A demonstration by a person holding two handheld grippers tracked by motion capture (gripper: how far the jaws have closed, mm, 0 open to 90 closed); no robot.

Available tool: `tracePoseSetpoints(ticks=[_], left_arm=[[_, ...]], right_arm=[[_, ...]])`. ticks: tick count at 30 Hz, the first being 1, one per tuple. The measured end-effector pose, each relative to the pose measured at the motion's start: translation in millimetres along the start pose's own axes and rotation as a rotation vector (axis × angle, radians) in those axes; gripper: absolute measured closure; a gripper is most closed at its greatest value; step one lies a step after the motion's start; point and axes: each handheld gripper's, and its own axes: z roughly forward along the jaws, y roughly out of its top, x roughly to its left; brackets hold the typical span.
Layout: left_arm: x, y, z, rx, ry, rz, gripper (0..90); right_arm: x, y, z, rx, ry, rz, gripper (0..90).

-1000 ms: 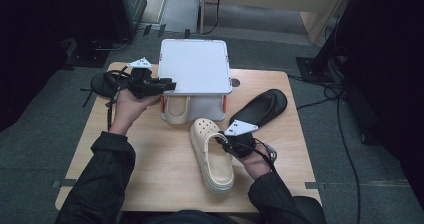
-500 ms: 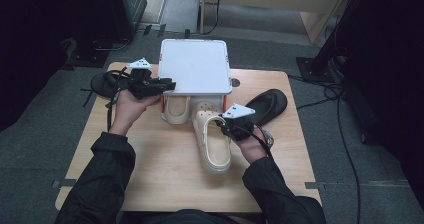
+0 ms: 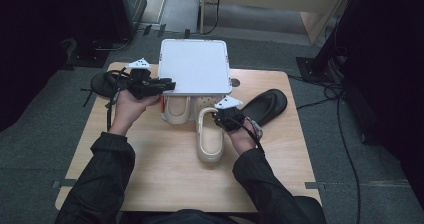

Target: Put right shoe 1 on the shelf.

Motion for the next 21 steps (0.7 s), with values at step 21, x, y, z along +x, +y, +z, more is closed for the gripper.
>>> tracePoseSetpoints(ticks=[21], left_arm=[[-1.1,-0.3,-0.3,0.001,0.005,0.006,68.0]], right_arm=[[-4.9,-3.3,-28.2,-0.007,0.152,0.101,50.0]])
